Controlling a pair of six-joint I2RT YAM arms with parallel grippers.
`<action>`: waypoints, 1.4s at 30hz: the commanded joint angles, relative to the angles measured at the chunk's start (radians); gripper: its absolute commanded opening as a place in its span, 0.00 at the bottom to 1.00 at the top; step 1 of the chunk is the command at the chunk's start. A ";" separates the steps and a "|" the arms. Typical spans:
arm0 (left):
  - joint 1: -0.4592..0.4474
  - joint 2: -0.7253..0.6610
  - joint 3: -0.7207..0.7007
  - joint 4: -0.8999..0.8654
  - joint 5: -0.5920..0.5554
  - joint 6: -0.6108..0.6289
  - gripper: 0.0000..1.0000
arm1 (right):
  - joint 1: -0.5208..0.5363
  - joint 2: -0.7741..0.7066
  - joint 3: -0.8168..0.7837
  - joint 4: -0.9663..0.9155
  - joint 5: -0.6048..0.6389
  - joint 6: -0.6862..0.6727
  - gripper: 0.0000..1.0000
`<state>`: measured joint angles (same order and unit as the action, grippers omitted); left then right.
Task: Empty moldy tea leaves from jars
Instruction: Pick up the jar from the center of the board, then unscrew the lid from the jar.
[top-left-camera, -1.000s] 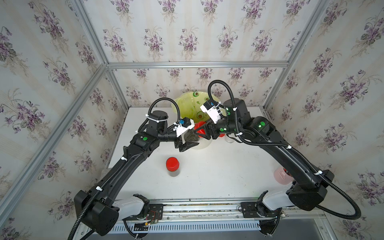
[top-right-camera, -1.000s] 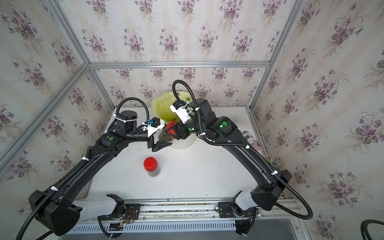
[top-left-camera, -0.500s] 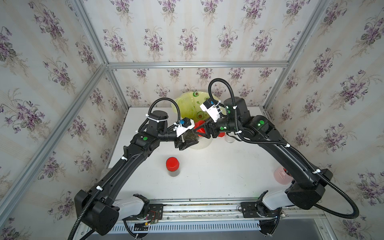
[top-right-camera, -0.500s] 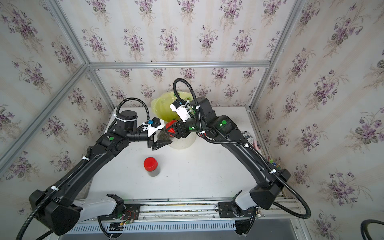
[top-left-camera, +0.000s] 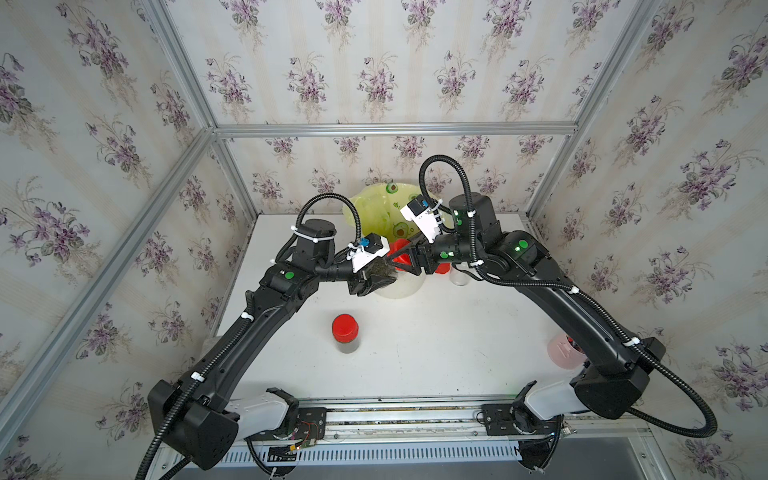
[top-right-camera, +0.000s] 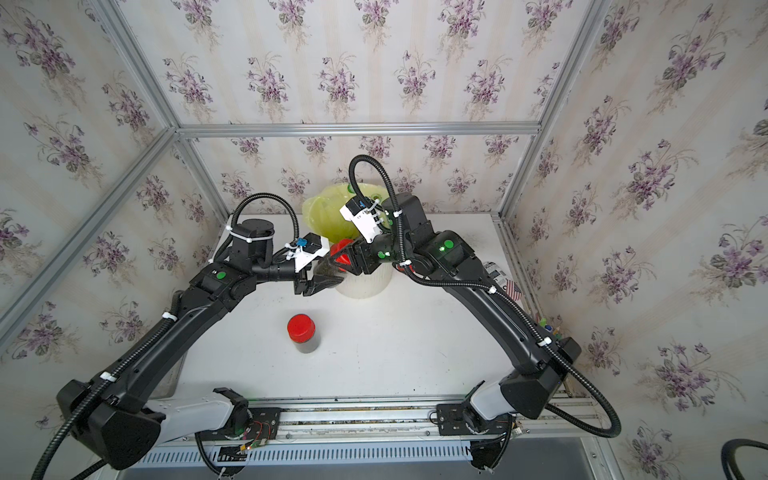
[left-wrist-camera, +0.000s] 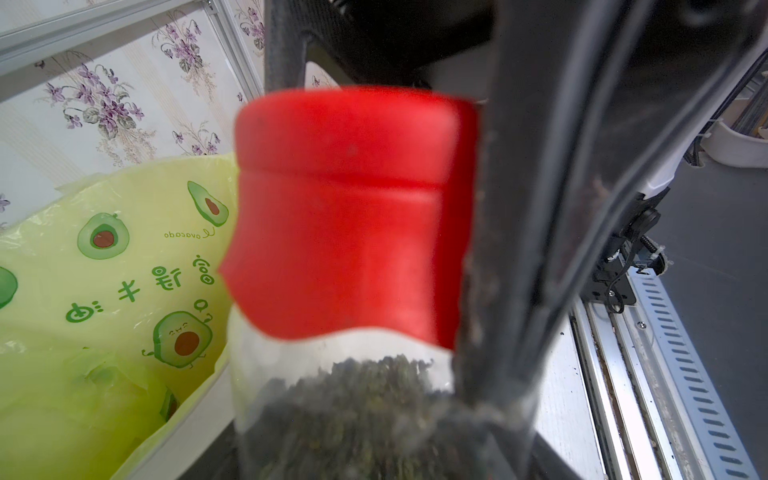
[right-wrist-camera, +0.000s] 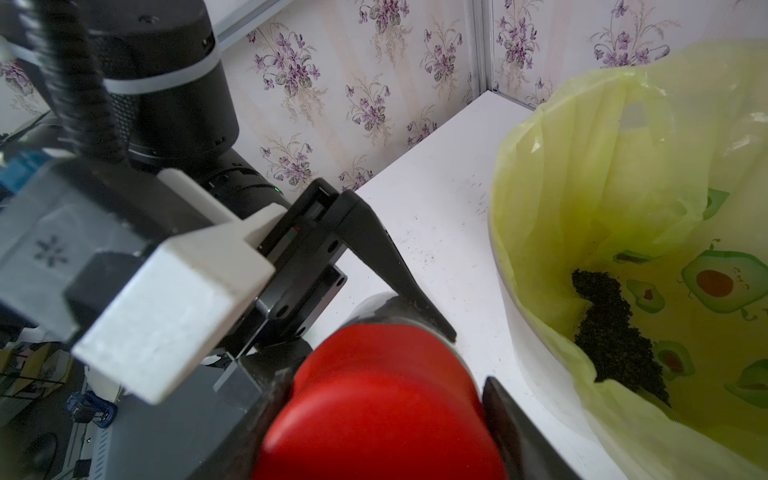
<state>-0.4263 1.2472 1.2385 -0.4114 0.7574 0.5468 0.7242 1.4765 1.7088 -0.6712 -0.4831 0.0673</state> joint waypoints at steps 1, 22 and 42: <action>-0.002 0.000 0.007 0.000 0.011 0.008 0.71 | -0.002 0.001 0.001 0.038 0.000 -0.018 0.35; -0.002 -0.004 -0.010 0.001 0.023 0.033 0.73 | -0.028 -0.012 0.013 0.027 0.003 -0.032 0.82; -0.002 -0.006 -0.009 0.000 0.022 0.038 0.72 | -0.032 -0.053 -0.031 -0.006 0.005 -0.029 0.80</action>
<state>-0.4282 1.2434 1.2278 -0.4332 0.7582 0.5674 0.6918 1.4273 1.6787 -0.6777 -0.4683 0.0490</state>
